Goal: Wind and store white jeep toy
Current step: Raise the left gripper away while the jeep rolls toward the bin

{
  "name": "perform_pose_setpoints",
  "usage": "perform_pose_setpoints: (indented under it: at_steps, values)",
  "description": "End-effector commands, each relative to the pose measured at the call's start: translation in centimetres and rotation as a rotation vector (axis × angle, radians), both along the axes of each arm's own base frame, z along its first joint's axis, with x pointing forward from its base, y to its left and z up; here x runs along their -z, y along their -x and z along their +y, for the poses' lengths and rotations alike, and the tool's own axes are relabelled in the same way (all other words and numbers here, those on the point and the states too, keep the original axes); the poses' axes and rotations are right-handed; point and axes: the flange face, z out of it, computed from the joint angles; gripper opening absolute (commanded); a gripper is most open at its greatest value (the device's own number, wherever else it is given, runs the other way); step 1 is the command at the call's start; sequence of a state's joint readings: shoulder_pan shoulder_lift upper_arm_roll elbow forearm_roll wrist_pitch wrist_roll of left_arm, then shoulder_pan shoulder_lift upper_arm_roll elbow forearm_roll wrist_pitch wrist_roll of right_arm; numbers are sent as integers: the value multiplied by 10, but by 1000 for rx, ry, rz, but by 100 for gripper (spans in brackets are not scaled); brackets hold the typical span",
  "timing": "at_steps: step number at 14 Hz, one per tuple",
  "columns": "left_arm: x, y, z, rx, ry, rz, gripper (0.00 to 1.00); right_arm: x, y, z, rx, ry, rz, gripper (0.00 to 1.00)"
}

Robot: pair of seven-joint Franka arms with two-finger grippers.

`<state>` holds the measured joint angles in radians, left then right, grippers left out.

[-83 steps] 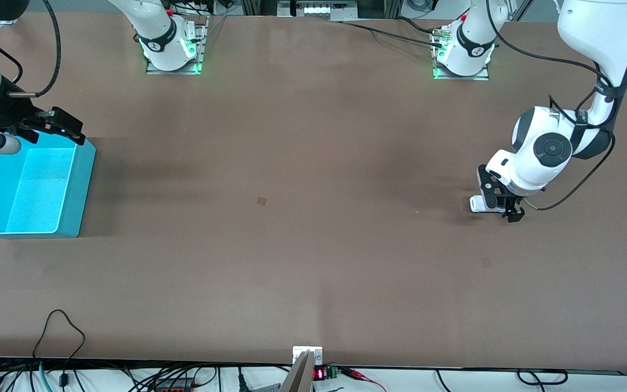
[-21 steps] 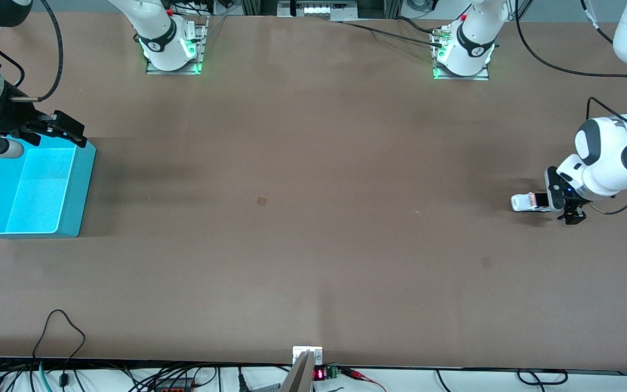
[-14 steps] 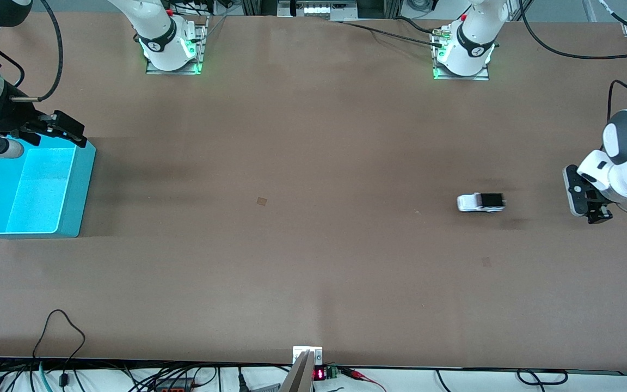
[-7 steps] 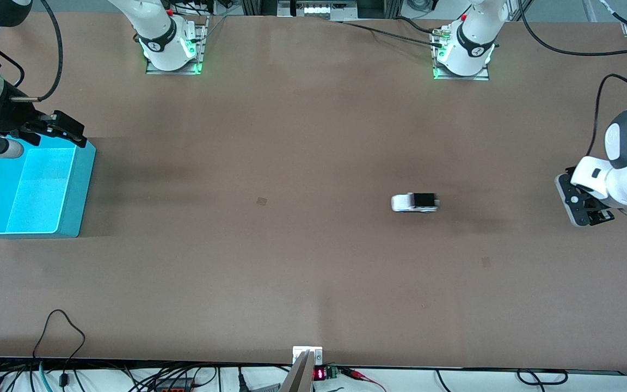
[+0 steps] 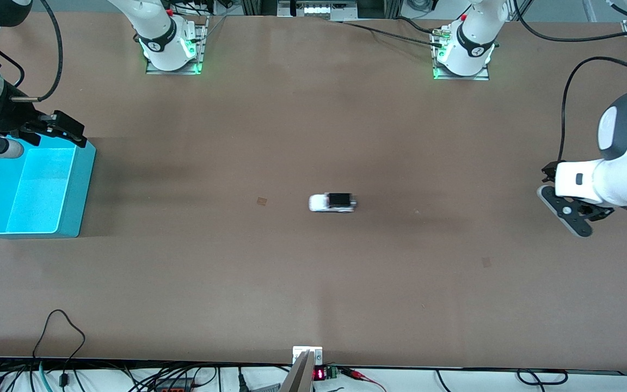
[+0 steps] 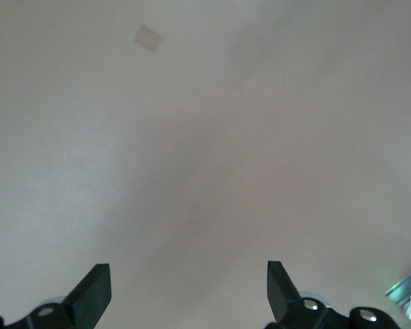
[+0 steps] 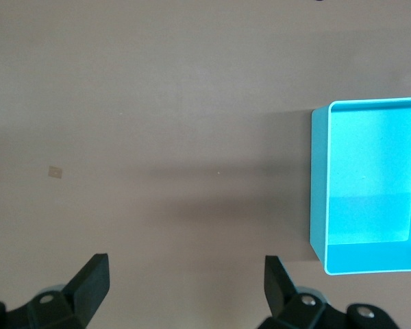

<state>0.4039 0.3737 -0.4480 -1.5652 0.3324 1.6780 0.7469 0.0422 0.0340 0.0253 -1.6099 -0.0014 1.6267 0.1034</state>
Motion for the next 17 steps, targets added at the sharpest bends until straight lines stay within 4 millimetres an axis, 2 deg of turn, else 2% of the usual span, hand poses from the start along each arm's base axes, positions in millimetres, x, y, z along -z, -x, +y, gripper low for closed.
perform_pose_setpoints:
  at_steps: [1, 2, 3, 4, 6, 7, 8, 10, 12, 13, 16, 17]
  values:
    - [-25, -3, -5, -108, 5, -40, 100, -5, -2, 2, 0, -16, -5, 100]
    - [-35, -1, -17, -154, -7, -65, 100, -5, -2, 2, 0, -16, -5, 100]
    - [-45, 0, -19, -216, -32, -95, 100, -5, -2, 2, 0, -16, -5, 100]
    - [-58, 3, -33, -297, -30, -128, 100, -5, -2, 2, 0, -16, -5, 100]
    - [-70, 5, -33, -521, 13, -157, 100, -5, -2, 2, 0, -16, -5, 100]
    - [-79, 9, -41, -590, 38, -167, 100, -5, -2, 2, 0, -16, -5, 100]
    - [-94, 16, -54, -624, 33, -193, 100, -5, -2, 2, 0, -16, -5, 100]
    - [-117, 25, -55, -721, 20, -242, 100, -5, -2, 2, 0, -16, -5, 100]
    - [-144, 38, -71, -774, 16, -289, 100, -5, -2, 2, 0, -16, -5, 100]
    - [-155, 47, -61, -809, 11, -301, 100, -5, -2, 2, 0, -16, -5, 100]
    - [-150, 50, -46, -836, 14, -298, 100, -5, -2, 3, -1, -16, -5, 100]
    - [-154, 52, -36, -844, 29, -332, 100, -5, -2, 3, -1, -16, -5, 100]
